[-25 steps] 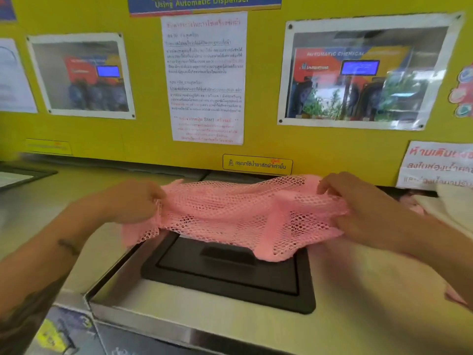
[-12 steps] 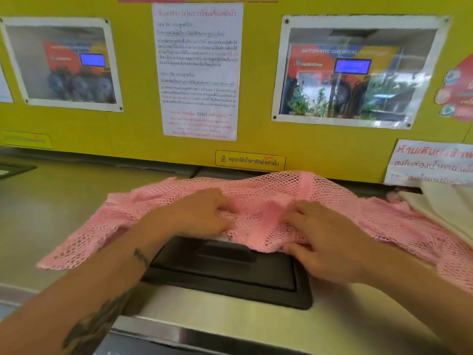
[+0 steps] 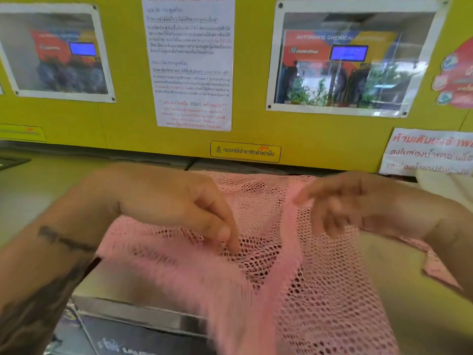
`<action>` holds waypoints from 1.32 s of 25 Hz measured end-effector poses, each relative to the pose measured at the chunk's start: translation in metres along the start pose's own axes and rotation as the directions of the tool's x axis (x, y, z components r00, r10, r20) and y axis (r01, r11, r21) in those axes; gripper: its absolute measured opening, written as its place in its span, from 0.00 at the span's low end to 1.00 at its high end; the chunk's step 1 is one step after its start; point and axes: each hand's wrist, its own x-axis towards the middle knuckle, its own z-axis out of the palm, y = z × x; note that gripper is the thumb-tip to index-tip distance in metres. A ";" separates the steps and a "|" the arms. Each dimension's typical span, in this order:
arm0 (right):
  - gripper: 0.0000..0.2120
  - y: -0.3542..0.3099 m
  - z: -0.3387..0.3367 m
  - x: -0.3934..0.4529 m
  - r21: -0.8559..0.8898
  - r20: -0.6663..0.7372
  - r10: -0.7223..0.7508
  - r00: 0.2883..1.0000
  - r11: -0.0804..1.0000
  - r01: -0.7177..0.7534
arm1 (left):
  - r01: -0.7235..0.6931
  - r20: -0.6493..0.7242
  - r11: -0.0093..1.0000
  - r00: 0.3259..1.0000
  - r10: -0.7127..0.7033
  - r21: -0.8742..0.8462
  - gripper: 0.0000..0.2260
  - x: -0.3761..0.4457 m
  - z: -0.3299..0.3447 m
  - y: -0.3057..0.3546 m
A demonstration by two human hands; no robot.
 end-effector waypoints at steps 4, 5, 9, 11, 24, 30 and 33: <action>0.20 0.031 -0.005 0.018 -0.632 -0.539 -0.030 0.842 0.674 -0.381 | 0.076 -0.298 0.995 0.953 -0.052 0.071 0.11 0.030 -0.020 -0.007; 0.25 0.040 -0.003 0.021 -0.692 -0.505 0.075 0.860 0.559 -0.456 | 0.146 -0.392 0.979 0.916 -0.079 0.144 0.11 0.044 -0.025 -0.016; 0.33 0.071 0.000 0.034 -0.808 -0.404 0.283 0.870 0.336 -0.485 | 0.480 -0.386 0.803 0.856 -0.343 0.352 0.24 0.086 -0.029 -0.074; 0.33 0.067 -0.001 0.033 -0.790 -0.404 0.286 0.869 0.370 -0.489 | 0.547 -0.358 0.736 0.832 -0.425 0.399 0.30 0.095 -0.024 -0.101; 0.20 0.043 -0.008 0.065 -0.663 -0.506 -0.246 0.827 0.724 -0.190 | 0.297 -0.713 0.918 0.701 -0.024 0.261 0.21 0.113 0.000 -0.093; 0.26 0.078 -0.060 0.002 -0.624 -0.645 0.351 0.678 0.270 -0.733 | 0.400 -0.444 0.834 0.870 -0.215 0.380 0.32 0.136 0.018 -0.100; 0.26 0.086 -0.087 -0.032 -0.441 -0.787 0.354 0.505 0.248 -0.863 | 0.432 -0.456 0.820 0.856 -0.242 0.375 0.36 0.138 0.013 -0.102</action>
